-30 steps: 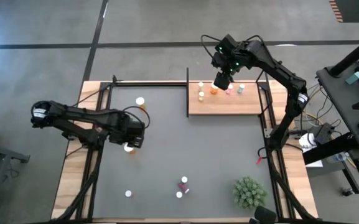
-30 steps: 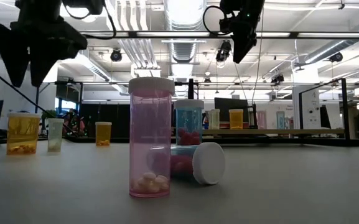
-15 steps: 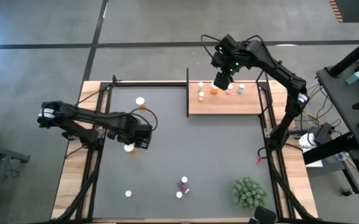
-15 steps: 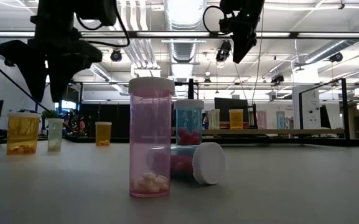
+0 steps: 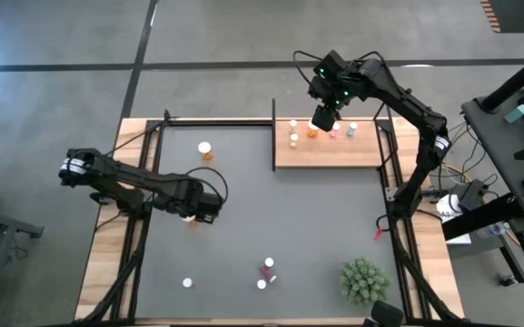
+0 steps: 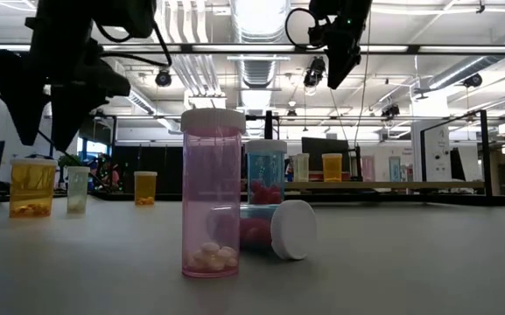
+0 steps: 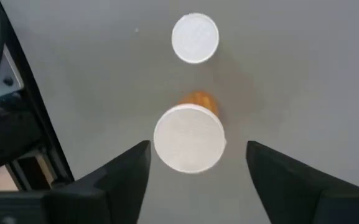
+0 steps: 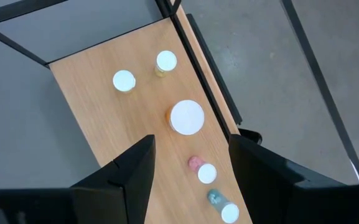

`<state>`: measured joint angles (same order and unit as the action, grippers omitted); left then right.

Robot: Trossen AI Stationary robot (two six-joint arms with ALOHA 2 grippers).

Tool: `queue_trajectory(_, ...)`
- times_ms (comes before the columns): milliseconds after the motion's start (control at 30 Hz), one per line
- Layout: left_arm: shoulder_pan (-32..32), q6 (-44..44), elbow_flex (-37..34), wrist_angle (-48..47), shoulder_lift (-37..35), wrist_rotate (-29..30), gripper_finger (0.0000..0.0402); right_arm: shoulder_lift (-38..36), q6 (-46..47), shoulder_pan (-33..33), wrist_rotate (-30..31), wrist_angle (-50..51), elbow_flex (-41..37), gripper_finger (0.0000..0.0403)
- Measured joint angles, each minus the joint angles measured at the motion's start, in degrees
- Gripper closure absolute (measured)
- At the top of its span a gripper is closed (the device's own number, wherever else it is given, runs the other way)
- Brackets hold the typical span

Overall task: Pick and place medicine bottles onto shelf by color
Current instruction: Put the bottom orange medicine bottle on the shelf aligned with the other orange medicine bottle

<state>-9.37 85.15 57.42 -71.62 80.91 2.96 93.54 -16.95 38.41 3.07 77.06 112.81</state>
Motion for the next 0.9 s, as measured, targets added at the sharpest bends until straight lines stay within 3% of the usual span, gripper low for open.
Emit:
queue_trajectory(167,-0.5,0.1,-2.1,1.6,0.8,0.7,0.0127,0.0,0.0,0.0,0.0,0.0,0.0,0.0207)
queue_trajectory(500,-0.5,3.2,-6.9,6.2,0.9,0.6,0.0127,0.0,0.0,0.0,0.0,0.0,0.0,0.0207)
queue_trajectory(900,-0.5,3.2,-6.9,9.7,0.8,0.1,0.0217,0.0,0.0,0.0,0.0,0.0,0.0,0.0207)
